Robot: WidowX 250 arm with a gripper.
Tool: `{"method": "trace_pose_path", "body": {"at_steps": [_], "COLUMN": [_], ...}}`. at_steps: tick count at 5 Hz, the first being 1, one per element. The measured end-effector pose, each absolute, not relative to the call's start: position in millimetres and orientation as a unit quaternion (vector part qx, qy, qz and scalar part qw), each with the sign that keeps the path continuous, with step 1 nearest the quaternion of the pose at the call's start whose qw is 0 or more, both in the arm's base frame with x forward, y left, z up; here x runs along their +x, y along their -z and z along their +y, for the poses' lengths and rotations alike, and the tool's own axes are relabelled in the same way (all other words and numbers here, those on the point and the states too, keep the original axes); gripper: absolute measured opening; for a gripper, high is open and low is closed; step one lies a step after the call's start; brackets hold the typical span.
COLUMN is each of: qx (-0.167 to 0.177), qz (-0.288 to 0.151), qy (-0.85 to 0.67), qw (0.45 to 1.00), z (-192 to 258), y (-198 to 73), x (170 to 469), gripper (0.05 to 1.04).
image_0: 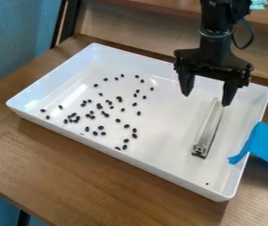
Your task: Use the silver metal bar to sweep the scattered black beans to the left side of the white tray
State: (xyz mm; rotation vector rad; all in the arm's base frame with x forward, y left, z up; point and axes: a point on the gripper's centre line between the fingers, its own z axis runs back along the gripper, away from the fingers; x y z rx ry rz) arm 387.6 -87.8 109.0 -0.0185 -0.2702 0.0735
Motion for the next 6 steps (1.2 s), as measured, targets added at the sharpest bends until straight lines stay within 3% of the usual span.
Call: {"method": "trace_pose_path", "body": {"at_steps": [1, 2, 6], "qx": [-0.004, -0.003, -0.039], "qz": [-0.116, -0.129, -0.137], "qy": [-0.038, -0.045, -0.064], "qw": [0.992, 0.991, 0.988], "z": [-87.3, -86.3, -95.8], "y": [-93.8, -85.6, -62.5], "x": [385.7, 388.2, 388.9], "gripper": [1.0, 1.0, 1.0]}}
